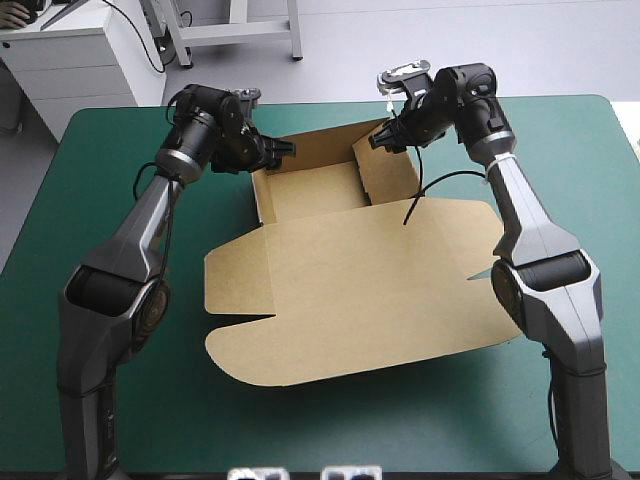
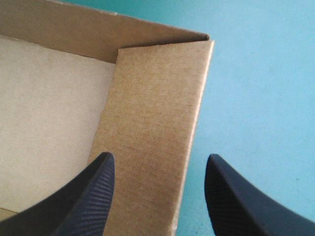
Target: Fold the box
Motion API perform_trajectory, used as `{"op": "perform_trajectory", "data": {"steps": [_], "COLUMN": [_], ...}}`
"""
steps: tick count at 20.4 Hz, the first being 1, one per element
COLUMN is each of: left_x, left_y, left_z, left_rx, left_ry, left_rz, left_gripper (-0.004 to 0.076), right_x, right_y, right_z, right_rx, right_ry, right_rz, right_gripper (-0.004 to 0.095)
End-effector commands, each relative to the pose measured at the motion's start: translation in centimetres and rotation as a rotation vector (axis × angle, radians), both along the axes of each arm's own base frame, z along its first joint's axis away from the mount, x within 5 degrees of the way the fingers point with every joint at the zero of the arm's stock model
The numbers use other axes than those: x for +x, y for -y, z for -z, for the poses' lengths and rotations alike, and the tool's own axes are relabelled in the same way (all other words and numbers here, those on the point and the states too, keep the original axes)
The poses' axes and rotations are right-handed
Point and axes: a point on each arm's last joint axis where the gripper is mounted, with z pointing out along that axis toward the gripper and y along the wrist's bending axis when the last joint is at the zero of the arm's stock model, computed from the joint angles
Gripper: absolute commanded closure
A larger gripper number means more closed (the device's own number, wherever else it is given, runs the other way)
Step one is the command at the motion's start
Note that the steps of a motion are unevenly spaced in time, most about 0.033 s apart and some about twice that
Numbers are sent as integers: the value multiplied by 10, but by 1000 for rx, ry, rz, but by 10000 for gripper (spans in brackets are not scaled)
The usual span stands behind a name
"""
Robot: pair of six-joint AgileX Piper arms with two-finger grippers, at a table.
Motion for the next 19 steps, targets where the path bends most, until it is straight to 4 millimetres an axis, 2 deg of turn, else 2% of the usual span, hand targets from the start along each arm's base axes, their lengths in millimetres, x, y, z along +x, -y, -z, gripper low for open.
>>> {"op": "perform_trajectory", "data": {"steps": [1,2,4,5,6,7,10,12,15,19], "left_x": [-37,-43,-60,-72,-79,-92,-118,-148,-180,-225], "left_y": [-13,-15,-21,-25,-28,-33,-42,-51,-59,-75], "left_z": [-76,-85,-110,-126,-135,-150,-171,-177,-168,-144], "left_rx": [-47,-55,-47,-26,-20,-19,17,126,234,215], "left_ry": [129,150,218,267,293,336,400,422,414,456], "left_rz": [-5,-5,40,89,106,122,176,169,158,154], "left_gripper": [244,278,460,642,734,732,732,732,732,732], "right_x": [-33,-38,-53,-66,-72,-82,-104,-126,-137,-117], "right_y": [12,14,18,21,23,26,33,39,46,46], "right_z": [-71,-79,-103,-119,-127,-140,-163,-173,-162,-132], "right_rx": [48,53,67,71,62,61,67,56,-27,-105], "right_ry": [150,167,217,255,279,311,365,371,324,239], "right_rz": [14,13,21,20,7,2,7,12,-6,23], "right_gripper": [401,425,586,746,837,920,924,924,924,918]}}
